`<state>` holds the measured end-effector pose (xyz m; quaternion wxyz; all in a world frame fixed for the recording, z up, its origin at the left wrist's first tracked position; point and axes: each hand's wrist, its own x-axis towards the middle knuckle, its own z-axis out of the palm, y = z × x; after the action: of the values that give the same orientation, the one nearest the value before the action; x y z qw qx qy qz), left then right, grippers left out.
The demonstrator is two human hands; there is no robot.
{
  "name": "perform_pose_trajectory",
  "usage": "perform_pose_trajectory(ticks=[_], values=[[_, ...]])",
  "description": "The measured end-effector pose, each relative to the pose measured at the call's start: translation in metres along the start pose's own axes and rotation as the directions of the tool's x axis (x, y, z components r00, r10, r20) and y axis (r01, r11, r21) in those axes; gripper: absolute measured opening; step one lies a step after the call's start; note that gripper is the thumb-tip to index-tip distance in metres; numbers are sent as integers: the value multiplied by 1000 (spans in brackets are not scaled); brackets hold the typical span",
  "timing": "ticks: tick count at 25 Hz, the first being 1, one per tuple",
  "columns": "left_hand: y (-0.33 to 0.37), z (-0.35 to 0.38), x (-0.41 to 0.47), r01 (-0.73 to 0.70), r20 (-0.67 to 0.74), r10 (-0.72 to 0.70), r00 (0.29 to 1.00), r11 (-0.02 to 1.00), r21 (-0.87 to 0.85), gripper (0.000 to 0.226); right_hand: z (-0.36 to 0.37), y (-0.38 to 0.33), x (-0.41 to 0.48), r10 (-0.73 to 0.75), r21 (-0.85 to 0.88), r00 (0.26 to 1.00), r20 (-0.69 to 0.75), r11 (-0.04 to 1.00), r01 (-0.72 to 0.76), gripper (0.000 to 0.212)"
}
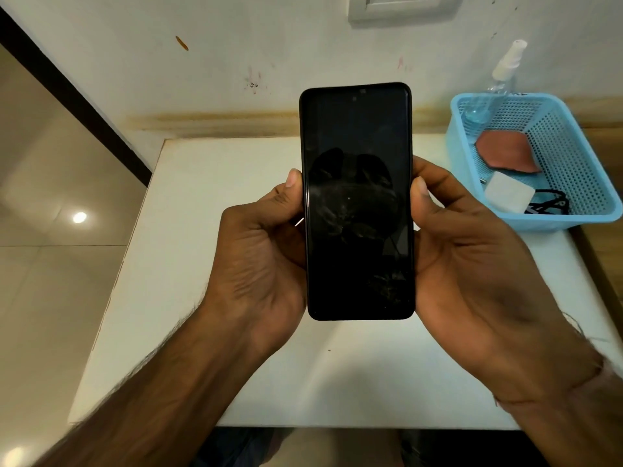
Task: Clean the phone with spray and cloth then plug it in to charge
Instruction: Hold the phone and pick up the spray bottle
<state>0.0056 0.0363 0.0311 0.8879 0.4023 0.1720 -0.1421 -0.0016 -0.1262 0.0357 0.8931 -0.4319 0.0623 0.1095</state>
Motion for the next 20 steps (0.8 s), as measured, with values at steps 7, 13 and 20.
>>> perform_pose_trajectory(ticks=[7, 13, 20], values=[[-7, 2, 10, -7, -15, 7, 1000, 1000, 17, 31, 0, 5, 10, 1, -146, 998, -62, 989, -10, 28], [-15, -3, 21, 27, -52, -25, 998, 999, 41, 31, -5, 15, 19, -53, -203, 988, -143, 979, 23, 24], [-23, -4, 30, 87, -89, -79, 993, 992, 87, 44, -8, 24, 27, -61, -200, 970, -234, 980, 13, 22]])
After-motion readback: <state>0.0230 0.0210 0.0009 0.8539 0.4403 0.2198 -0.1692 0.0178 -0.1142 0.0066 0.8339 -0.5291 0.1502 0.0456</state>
